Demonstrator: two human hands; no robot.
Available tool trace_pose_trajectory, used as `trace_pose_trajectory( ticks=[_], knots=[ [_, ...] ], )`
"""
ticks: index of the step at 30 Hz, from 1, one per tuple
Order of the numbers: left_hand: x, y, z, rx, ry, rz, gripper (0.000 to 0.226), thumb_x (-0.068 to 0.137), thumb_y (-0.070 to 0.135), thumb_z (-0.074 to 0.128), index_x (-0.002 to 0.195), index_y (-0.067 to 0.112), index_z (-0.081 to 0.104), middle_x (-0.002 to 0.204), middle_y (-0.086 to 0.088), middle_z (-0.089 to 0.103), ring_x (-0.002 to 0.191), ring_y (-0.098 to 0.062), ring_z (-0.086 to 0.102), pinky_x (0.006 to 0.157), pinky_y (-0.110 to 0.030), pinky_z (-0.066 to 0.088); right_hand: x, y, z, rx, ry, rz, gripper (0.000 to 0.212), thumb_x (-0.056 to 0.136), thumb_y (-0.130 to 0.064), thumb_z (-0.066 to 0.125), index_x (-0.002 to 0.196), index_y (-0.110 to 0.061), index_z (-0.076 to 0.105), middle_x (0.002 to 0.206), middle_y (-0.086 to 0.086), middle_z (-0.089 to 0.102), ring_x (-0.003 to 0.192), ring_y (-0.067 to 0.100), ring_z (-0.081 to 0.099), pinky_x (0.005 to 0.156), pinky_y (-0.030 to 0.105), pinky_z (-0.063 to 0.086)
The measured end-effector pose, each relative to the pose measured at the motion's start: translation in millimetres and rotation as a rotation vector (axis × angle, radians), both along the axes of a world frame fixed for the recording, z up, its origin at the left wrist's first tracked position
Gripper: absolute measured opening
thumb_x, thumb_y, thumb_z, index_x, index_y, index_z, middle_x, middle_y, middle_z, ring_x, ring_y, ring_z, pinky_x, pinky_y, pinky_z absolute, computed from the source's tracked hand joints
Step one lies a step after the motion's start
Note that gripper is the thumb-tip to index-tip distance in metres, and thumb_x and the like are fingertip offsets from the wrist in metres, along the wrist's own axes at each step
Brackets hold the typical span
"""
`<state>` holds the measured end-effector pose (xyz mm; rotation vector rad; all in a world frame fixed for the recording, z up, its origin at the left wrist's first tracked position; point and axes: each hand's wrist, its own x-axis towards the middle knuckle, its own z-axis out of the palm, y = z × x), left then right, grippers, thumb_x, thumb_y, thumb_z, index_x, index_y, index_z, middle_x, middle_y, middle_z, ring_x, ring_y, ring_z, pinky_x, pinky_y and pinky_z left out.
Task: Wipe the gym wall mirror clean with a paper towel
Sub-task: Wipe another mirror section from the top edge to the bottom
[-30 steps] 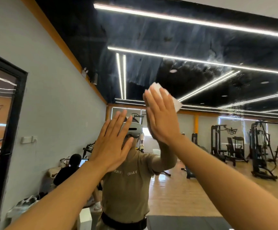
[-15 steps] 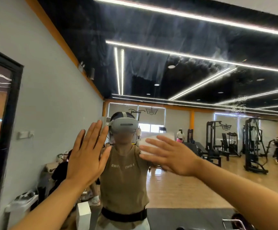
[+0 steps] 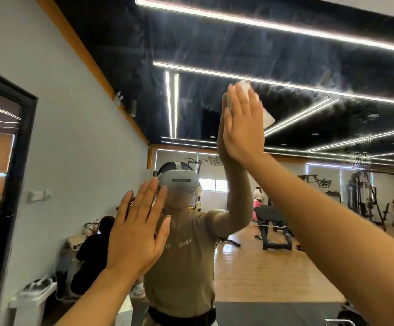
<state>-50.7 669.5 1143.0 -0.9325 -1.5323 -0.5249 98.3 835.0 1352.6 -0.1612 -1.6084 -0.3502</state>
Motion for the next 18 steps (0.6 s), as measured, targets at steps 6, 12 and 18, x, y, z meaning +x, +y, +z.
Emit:
trace_pose_trajectory(
  ticks=[6, 12, 18],
  knots=[
    [-0.5, -1.1, 0.4, 0.003, 0.01, 0.0, 0.064, 0.103, 0.042, 0.026, 0.16, 0.013, 0.017, 0.168, -0.009, 0.012, 0.154, -0.025, 0.012, 0.125, -0.043, 0.006, 6.6, 1.4, -119.3, 0.44, -0.381, -0.1, 0.053, 0.105, -0.026, 0.039, 0.155, -0.013, 0.033, 0.164, 0.01, 0.024, 0.153, 0.031, 0.013, 0.124, 0.053, 0.012],
    [-1.5, -2.1, -0.5, -0.013, -0.002, -0.002, 0.063, 0.105, 0.043, 0.021, 0.159, 0.011, 0.021, 0.168, -0.01, 0.012, 0.154, -0.026, 0.015, 0.124, -0.046, 0.01, 29.6, 16.2, -177.6, 0.734, -0.71, -0.242, 0.064, 0.102, -0.03, 0.042, 0.16, -0.025, 0.016, 0.167, -0.001, 0.011, 0.154, 0.026, 0.007, 0.125, 0.046, 0.005],
    [0.2, -1.3, -2.9, -0.011, -0.012, -0.022, 0.063, 0.104, 0.041, 0.026, 0.159, 0.012, 0.02, 0.168, -0.009, 0.011, 0.154, -0.025, 0.014, 0.122, -0.049, 0.016, 29.5, 16.8, -124.6, 0.812, -0.721, -0.23, 0.069, 0.096, -0.022, 0.052, 0.157, -0.024, 0.021, 0.165, 0.004, 0.016, 0.154, 0.027, 0.009, 0.126, 0.043, 0.002]
  ],
)
